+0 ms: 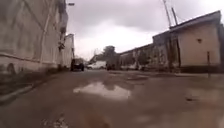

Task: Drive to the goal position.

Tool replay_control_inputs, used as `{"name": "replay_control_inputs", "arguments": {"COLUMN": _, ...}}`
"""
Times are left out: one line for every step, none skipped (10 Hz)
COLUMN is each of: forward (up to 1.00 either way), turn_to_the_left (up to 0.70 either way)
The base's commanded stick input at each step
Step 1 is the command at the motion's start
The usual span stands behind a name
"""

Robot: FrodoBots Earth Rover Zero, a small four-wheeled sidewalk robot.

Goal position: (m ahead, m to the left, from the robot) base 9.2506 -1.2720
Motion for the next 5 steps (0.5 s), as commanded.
{"name": "replay_control_inputs", "arguments": {"forward": 0.85, "turn_to_the_left": 0.34}}
{"name": "replay_control_inputs", "arguments": {"forward": 0.85, "turn_to_the_left": 0.34}}
{"name": "replay_control_inputs", "arguments": {"forward": 0.85, "turn_to_the_left": 0.34}}
{"name": "replay_control_inputs", "arguments": {"forward": 0.85, "turn_to_the_left": 0.34}}
{"name": "replay_control_inputs", "arguments": {"forward": 0.82, "turn_to_the_left": 0.33}}
